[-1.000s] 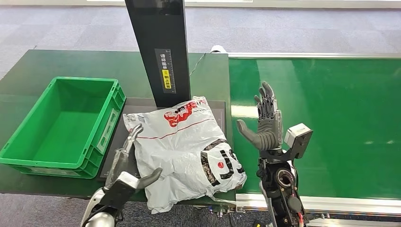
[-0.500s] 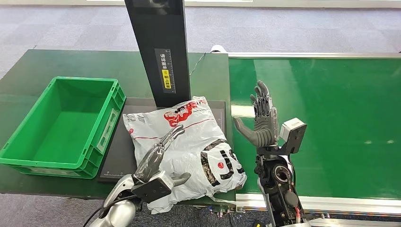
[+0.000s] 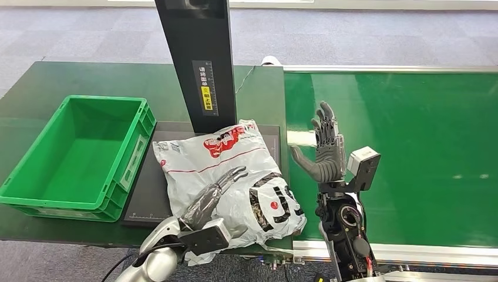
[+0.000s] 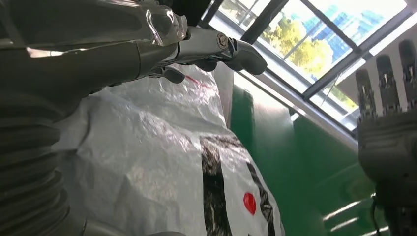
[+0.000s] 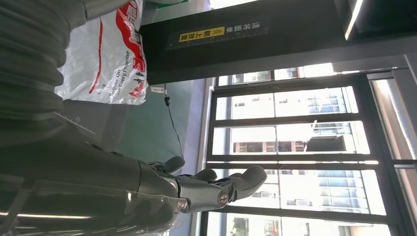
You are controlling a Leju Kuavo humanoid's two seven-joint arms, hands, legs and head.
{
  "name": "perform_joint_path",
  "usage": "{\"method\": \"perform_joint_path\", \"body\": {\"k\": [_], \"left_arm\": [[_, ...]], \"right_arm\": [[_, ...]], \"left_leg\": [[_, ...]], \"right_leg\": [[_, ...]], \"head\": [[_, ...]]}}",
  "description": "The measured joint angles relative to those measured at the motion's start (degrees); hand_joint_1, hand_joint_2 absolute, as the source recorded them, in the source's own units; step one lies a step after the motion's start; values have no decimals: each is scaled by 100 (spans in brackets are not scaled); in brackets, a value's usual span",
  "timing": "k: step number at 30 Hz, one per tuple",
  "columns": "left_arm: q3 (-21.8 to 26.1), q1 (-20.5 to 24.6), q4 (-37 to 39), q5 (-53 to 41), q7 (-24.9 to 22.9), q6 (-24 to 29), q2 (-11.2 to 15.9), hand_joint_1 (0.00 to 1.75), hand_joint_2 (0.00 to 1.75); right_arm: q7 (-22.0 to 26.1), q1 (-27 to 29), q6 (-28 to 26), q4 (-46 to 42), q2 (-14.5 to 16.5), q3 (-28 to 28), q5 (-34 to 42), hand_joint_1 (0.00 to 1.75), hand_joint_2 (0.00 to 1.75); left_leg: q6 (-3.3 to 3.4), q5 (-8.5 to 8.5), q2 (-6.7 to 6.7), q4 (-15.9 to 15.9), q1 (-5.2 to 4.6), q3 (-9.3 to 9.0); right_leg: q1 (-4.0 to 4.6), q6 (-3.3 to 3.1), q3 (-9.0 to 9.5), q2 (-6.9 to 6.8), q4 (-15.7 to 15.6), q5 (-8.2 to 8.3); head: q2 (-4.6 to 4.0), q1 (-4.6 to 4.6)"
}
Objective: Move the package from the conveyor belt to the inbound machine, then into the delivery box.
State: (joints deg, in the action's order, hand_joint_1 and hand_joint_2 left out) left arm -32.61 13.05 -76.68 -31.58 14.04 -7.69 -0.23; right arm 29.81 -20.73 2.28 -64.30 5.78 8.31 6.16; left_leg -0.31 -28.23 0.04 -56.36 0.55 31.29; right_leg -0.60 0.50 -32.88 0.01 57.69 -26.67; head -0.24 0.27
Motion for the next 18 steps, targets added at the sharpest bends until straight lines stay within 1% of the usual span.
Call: {"method": "perform_joint_path", "body": {"k": [4, 7, 13, 17, 18], "left_arm": [[-317, 276, 589, 32, -34, -5, 6, 0, 175], [-463, 443, 1147, 40, -17, 97, 4, 0, 175], [-561, 833, 2254, -88, 90, 520, 3, 0, 175], [-560, 1072, 2744, -169, 106, 674, 2, 0, 175], [-558, 1125, 2843, -198, 107, 681, 0, 5, 175]], "right_arm": [[0, 41, -9, -59, 2, -12, 50, 0, 175], [0, 120, -11, -202, 7, -27, 61, 0, 175], [0, 279, 49, -514, 34, -31, 48, 0, 175], [0, 265, 110, -537, 43, -25, 81, 0, 175], [0, 248, 118, -537, 43, -21, 104, 0, 175]], "left_leg": [[0, 0, 0, 0, 0, -1], [0, 0, 0, 0, 0, -1], [0, 0, 1, 1, 1, -3], [-1, 1, 1, 2, 1, -22], [-2, 2, 1, 2, 1, -26]], "right_leg": [[0, 0, 0, 0, 0, 0], [1, 0, -1, 0, 0, 0], [1, -1, 5, 0, 0, 0], [1, -4, 27, 0, 0, 3], [1, -5, 33, 0, 0, 4]], "head": [[0, -1], [0, -1], [0, 0], [0, 1], [0, 0]]}}
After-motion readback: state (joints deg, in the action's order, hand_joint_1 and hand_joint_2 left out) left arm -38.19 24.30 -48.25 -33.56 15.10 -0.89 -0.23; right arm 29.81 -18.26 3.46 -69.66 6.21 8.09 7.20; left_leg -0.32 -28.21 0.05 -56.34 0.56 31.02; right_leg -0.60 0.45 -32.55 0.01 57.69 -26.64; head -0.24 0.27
